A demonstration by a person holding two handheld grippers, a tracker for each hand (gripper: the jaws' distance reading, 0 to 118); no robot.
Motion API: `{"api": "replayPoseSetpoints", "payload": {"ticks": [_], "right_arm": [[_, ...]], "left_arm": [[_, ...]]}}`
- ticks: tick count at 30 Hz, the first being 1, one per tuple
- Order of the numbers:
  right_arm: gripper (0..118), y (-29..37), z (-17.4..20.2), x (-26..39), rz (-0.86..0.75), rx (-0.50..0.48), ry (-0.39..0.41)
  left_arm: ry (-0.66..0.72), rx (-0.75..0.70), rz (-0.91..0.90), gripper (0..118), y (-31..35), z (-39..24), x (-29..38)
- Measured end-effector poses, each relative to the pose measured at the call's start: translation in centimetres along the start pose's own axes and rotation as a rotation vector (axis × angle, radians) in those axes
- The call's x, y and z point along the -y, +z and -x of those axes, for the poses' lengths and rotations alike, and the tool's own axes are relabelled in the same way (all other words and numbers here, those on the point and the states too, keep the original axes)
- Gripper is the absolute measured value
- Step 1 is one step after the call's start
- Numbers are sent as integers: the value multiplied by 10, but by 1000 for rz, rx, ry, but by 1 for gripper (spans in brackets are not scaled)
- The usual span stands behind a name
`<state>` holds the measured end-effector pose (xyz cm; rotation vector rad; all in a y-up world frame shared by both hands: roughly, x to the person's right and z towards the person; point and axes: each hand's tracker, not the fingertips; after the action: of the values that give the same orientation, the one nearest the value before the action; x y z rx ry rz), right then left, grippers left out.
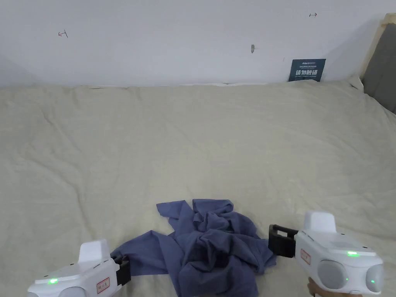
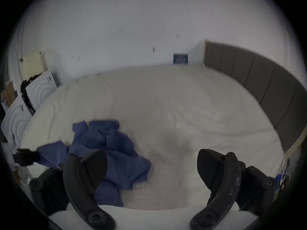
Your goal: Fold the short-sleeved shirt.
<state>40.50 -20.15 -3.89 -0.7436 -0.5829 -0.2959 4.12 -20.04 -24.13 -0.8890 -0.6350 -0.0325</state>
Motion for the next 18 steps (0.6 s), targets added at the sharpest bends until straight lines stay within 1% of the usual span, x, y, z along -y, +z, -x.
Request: {"api": "replayPoseSetpoints", "payload": {"ticks": [2,4,5,6,7,9,10,11,12,14,18], "right_arm": [[111,-23,0,9,57,-13,-30],[111,-45,4,16,133,-5,9],[108,-53,7,19,145,-6,24],[102,-61,9,21,154,-18,18],[92,-68,11,23,174,-30,21],[50,-79,16,25,200,-47,34],[33,-82,17,26,218,-62,34],[20,-80,19,28,227,-102,15],[10,-80,20,28,224,-127,-4],[6,-71,24,26,201,-103,14],[5,-44,22,11,72,-82,109]], "left_arm": [[-11,26,-4,0,2,-1,-1],[-27,24,-4,0,3,-4,1],[-33,24,-1,0,2,-4,1],[-37,23,0,0,1,-4,2],[-40,25,3,0,0,-3,3],[-38,25,9,0,-2,-1,3],[-36,25,9,0,-2,0,4],[-33,27,10,0,-2,1,4],[-28,28,11,0,-2,2,4],[-21,32,11,0,-1,4,3],[4,53,-6,0,5,4,-3]]}}
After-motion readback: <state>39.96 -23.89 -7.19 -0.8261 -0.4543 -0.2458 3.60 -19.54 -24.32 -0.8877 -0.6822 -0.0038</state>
